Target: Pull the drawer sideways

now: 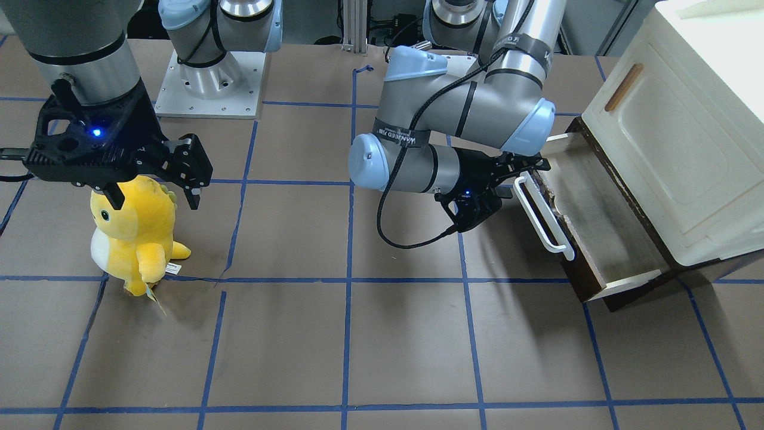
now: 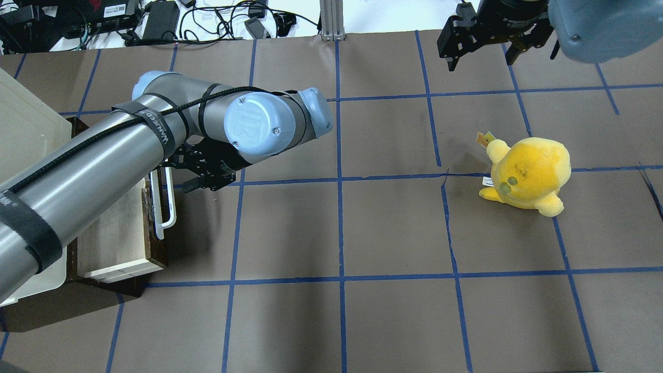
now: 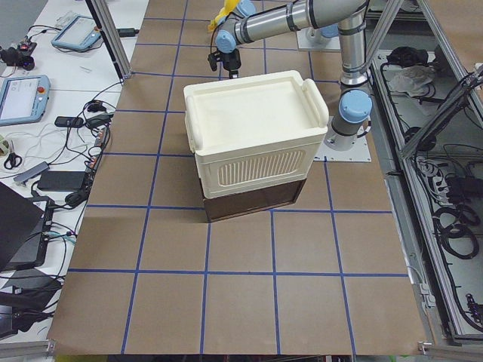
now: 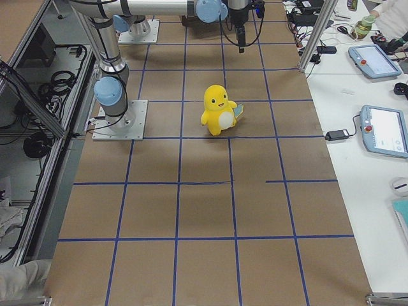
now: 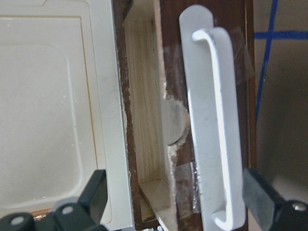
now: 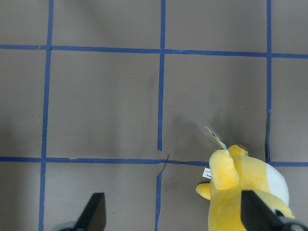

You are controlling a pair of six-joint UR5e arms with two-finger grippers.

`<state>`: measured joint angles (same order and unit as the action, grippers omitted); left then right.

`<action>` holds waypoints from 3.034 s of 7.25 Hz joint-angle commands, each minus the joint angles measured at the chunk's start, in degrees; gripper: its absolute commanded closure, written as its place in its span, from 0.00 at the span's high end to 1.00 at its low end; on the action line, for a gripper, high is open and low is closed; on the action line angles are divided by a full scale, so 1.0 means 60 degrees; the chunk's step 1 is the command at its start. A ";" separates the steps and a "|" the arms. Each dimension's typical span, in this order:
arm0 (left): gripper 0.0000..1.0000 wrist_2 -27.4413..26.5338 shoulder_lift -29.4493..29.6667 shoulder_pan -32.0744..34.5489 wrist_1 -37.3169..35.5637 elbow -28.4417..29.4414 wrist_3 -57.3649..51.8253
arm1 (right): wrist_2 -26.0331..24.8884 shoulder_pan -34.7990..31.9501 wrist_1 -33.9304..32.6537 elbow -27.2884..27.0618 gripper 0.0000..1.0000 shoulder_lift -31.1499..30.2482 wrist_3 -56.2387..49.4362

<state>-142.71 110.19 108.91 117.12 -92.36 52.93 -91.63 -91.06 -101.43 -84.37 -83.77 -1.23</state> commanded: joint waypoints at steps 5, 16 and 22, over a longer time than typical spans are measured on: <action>1.00 0.5568 -0.3462 -0.0939 -0.3446 0.0306 -0.4422 | -0.0007 0.0000 0.0000 0.0000 1.00 0.0001 0.0000; 1.00 0.8272 -0.2866 -0.1922 -0.6307 0.0453 -0.6097 | -0.0007 0.0000 0.0000 0.0000 1.00 0.0001 0.0000; 1.00 0.8272 -0.2969 -0.1951 -0.6321 0.0423 -0.6171 | -0.0007 0.0000 0.0000 0.0000 1.00 0.0001 0.0000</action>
